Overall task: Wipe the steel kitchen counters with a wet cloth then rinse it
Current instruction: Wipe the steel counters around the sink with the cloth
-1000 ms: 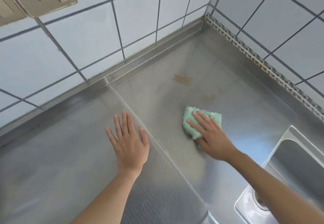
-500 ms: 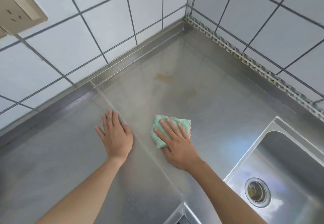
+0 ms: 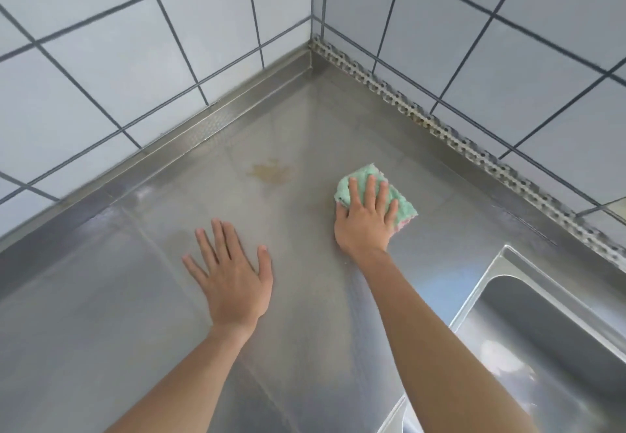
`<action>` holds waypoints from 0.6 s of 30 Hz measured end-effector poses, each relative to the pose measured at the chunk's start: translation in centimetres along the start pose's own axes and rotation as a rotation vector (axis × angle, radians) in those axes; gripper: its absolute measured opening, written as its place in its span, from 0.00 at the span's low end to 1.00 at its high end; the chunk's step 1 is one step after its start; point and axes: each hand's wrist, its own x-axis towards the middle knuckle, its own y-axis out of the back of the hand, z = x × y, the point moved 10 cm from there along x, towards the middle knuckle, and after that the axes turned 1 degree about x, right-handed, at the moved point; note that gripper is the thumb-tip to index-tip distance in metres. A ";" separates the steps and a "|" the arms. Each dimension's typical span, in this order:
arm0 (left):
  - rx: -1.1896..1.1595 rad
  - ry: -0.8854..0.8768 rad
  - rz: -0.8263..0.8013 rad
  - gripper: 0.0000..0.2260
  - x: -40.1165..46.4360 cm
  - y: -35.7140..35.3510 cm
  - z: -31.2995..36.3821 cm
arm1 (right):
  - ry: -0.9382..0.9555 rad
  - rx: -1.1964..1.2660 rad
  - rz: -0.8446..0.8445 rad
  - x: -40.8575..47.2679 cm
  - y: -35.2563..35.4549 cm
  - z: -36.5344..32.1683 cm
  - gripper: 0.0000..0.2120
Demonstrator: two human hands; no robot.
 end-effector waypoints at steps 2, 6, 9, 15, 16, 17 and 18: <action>0.003 0.007 0.004 0.35 0.0 0.0 0.0 | 0.181 -0.041 -0.012 -0.6 -1.2 -4.1 0.28; 0.005 0.012 0.005 0.35 0.0 0.3 0.0 | 0.514 -0.085 -0.051 -7.0 -3.0 -6.3 0.29; -0.008 0.020 0.011 0.35 0.0 0.6 0.1 | 0.680 -0.096 -0.108 -9.7 -2.6 -2.7 0.29; 0.005 0.004 -0.005 0.35 0.0 0.4 0.0 | 0.357 -0.129 -0.081 -0.5 1.8 5.1 0.29; 0.010 -0.001 -0.010 0.35 0.0 0.3 0.0 | 0.283 -0.119 -0.052 1.6 2.3 4.9 0.28; 0.016 -0.004 -0.011 0.35 0.0 0.2 0.0 | 0.211 -0.113 -0.036 3.6 2.4 4.3 0.28; 0.021 -0.005 -0.008 0.35 0.0 0.2 0.0 | 0.157 -0.115 -0.037 5.2 2.1 3.1 0.28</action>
